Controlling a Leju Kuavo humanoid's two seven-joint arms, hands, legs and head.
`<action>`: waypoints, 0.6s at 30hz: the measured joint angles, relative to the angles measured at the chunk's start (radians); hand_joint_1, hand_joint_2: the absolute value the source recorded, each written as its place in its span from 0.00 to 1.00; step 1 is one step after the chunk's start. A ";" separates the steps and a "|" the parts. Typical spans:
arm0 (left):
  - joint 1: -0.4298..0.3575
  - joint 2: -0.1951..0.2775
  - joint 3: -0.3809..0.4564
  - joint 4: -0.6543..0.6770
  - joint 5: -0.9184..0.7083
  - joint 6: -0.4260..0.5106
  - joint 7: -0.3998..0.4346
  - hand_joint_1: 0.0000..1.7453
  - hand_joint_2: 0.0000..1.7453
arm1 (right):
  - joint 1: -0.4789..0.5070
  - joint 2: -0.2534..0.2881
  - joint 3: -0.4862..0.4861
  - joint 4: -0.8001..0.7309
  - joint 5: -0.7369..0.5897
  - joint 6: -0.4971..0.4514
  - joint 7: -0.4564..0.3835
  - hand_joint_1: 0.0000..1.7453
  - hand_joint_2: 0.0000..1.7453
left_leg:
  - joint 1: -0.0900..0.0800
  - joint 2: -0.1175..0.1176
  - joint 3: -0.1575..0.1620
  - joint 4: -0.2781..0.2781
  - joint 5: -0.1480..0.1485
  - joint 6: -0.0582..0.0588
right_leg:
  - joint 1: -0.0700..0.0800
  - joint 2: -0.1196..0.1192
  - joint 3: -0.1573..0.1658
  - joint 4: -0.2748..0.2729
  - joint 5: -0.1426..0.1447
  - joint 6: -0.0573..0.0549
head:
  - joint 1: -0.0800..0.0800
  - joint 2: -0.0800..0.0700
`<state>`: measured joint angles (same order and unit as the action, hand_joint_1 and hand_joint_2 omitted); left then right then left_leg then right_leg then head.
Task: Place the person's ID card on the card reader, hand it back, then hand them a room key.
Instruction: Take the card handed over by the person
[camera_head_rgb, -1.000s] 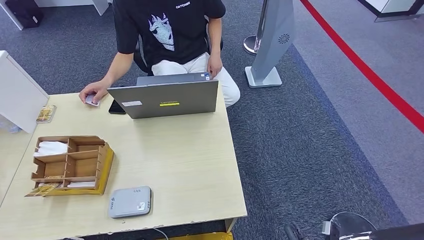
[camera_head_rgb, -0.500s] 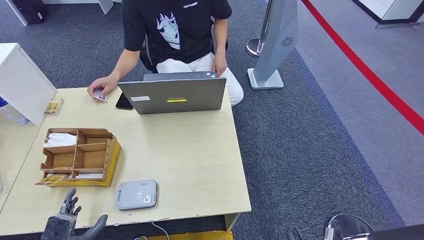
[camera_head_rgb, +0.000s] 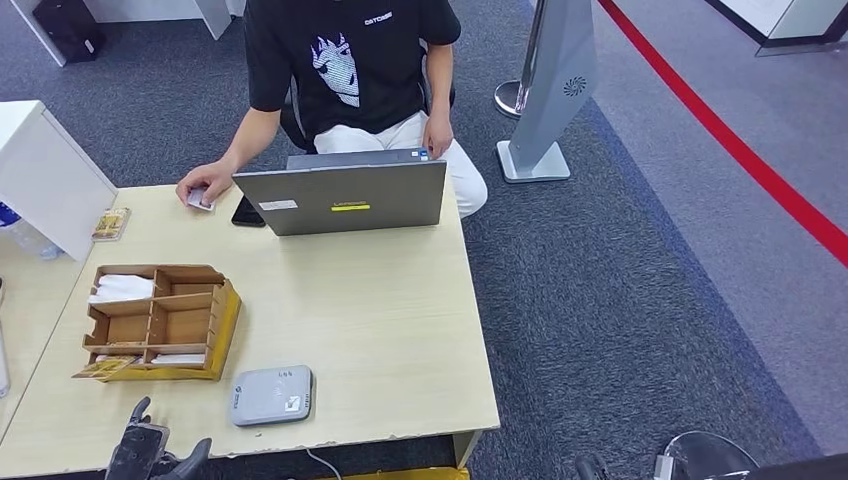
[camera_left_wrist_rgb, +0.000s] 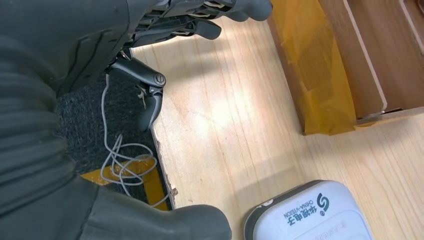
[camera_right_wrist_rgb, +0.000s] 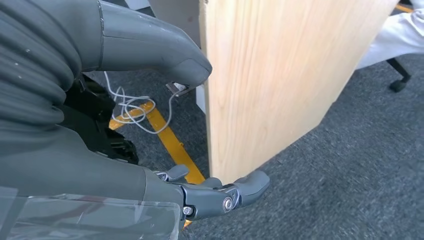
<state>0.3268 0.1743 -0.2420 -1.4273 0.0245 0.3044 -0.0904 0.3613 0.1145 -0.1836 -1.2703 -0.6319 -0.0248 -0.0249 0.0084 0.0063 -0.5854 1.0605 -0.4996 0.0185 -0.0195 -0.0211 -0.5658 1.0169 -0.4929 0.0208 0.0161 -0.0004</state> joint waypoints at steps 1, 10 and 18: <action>0.004 -0.008 0.013 -0.007 -0.005 0.000 -0.013 0.00 1.00 | 0.002 0.000 0.000 0.000 -0.003 -0.004 -0.003 0.00 1.00 | 0.000 0.000 0.000 0.000 0.000 -0.001 | 0.001 0.000 0.000 0.000 0.000 0.000 | -0.001 0.000; 0.056 -0.094 0.105 -0.231 -0.088 -0.009 -0.100 0.00 1.00 | 0.023 0.007 -0.011 -0.014 0.041 -0.007 -0.004 0.00 1.00 | 0.003 0.000 -0.002 -0.001 -0.001 -0.003 | 0.004 0.001 -0.003 0.000 -0.002 -0.003 | -0.004 0.000; 0.051 -0.083 0.094 -0.465 -0.175 0.054 -0.187 0.00 1.00 | 0.027 0.050 -0.068 -0.030 0.108 0.032 0.018 0.00 1.00 | 0.003 0.001 -0.002 -0.001 -0.002 -0.004 | 0.004 0.002 -0.005 0.000 -0.003 -0.004 | -0.006 0.000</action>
<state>0.3773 0.0910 -0.1480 -1.8925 -0.1504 0.3580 -0.2777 0.3884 0.1644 -0.2516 -1.2999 -0.5244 0.0075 -0.0068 0.0114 0.0071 -0.5878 1.0595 -0.5016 0.0144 -0.0152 -0.0193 -0.5704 1.0174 -0.4957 0.0166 0.0105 -0.0004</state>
